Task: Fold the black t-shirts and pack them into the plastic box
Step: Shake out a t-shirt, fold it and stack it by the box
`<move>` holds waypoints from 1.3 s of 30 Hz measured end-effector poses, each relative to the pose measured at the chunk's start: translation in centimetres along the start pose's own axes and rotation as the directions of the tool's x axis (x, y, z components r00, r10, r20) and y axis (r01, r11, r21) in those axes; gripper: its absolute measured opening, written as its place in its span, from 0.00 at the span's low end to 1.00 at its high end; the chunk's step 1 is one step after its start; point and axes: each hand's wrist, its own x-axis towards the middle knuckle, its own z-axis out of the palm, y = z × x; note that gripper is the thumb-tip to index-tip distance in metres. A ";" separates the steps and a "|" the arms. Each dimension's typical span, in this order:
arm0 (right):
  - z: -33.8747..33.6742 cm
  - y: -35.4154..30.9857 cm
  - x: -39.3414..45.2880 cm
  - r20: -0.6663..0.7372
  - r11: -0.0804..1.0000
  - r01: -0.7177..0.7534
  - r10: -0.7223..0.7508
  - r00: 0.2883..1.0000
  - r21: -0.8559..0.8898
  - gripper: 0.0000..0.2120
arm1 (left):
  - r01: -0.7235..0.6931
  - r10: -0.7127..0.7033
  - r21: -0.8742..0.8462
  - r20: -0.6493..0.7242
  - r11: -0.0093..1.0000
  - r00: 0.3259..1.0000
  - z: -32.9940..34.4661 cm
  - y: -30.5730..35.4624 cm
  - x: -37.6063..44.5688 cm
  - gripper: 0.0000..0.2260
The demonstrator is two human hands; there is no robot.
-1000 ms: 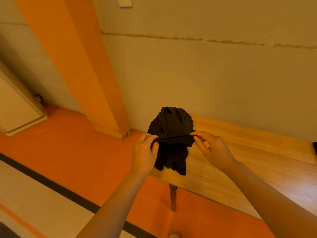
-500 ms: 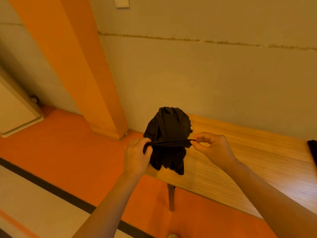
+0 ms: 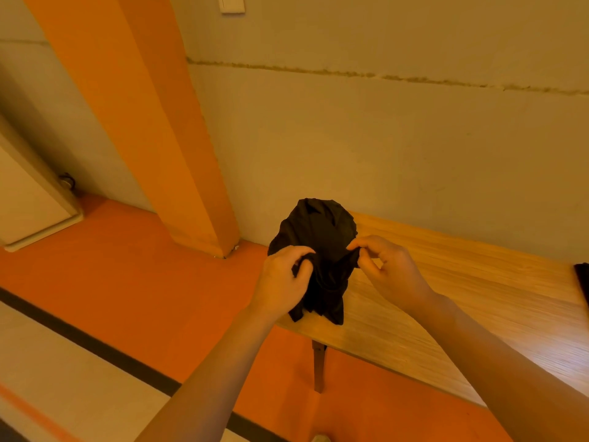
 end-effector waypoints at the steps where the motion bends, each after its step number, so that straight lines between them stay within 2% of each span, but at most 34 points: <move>1: 0.3 -0.2 0.1 0.027 1.000 0.018 -0.018 0.999 -0.024 0.11 | -0.012 0.012 -0.003 0.022 1.000 1.000 0.1 0.2 0.2 0.09; 7: 1.5 -1.5 0.3 0.164 0.994 0.105 -0.099 0.981 -0.029 0.16 | -0.063 0.062 0.011 0.044 0.998 0.997 0.8 0.5 0.7 0.09; 10: 2.1 -2.1 0.1 0.097 0.999 0.031 -0.034 0.995 0.034 0.16 | -0.055 0.056 0.038 -0.030 0.998 0.998 0.9 0.8 0.5 0.11; 14: 2.2 -2.2 0.4 0.069 0.992 -0.092 0.087 0.994 0.084 0.13 | -0.074 0.079 0.055 -0.095 0.996 0.992 0.8 1.2 0.3 0.06; 18: 1.7 -2.1 0.8 0.040 0.999 -0.012 0.010 0.999 0.037 0.10 | -0.091 0.109 0.150 -0.118 0.984 0.987 1.2 0.5 0.2 0.07; 20: 1.4 -2.2 0.9 0.026 0.999 0.041 -0.042 0.999 0.035 0.09 | 0.005 0.017 0.176 -0.123 0.984 0.992 1.8 -0.4 0.2 0.06; 22: 0.8 -2.2 1.3 -0.005 0.996 0.090 -0.090 0.996 0.022 0.08 | 0.162 -0.149 0.138 -0.100 0.977 0.984 2.2 -1.1 -0.1 0.06; 24: -0.3 -1.6 1.8 -0.061 0.997 0.080 -0.079 0.995 0.006 0.08 | 0.263 -0.255 0.113 -0.081 0.958 0.963 2.1 -2.0 -0.6 0.07; 28: -2.6 0.7 2.6 -0.105 0.996 -0.039 0.031 0.994 -0.084 0.09 | 0.261 -0.256 0.110 -0.059 0.959 0.965 1.0 -3.3 -2.0 0.11; 32: -2.1 0.9 2.7 0.018 0.985 -0.118 0.121 0.992 -0.124 0.15 | 0.229 -0.232 0.073 0.029 0.971 0.972 0.4 -2.6 -1.4 0.12; 35: -0.7 -0.5 2.6 0.195 0.988 -0.124 0.139 0.971 -0.087 0.20 | 0.160 -0.167 0.102 0.065 0.982 0.984 0.3 -0.9 0.0 0.10; 37: 0.5 -1.4 2.5 0.328 0.993 -0.093 0.113 0.938 -0.075 0.20 | 0.108 -0.117 0.123 0.072 0.986 0.990 0.2 0.1 0.8 0.08; 39: 1.8 -1.6 2.5 0.359 0.996 -0.055 0.075 0.930 -0.066 0.15 | 0.085 -0.094 0.127 0.066 0.988 0.993 0.3 0.8 1.4 0.07</move>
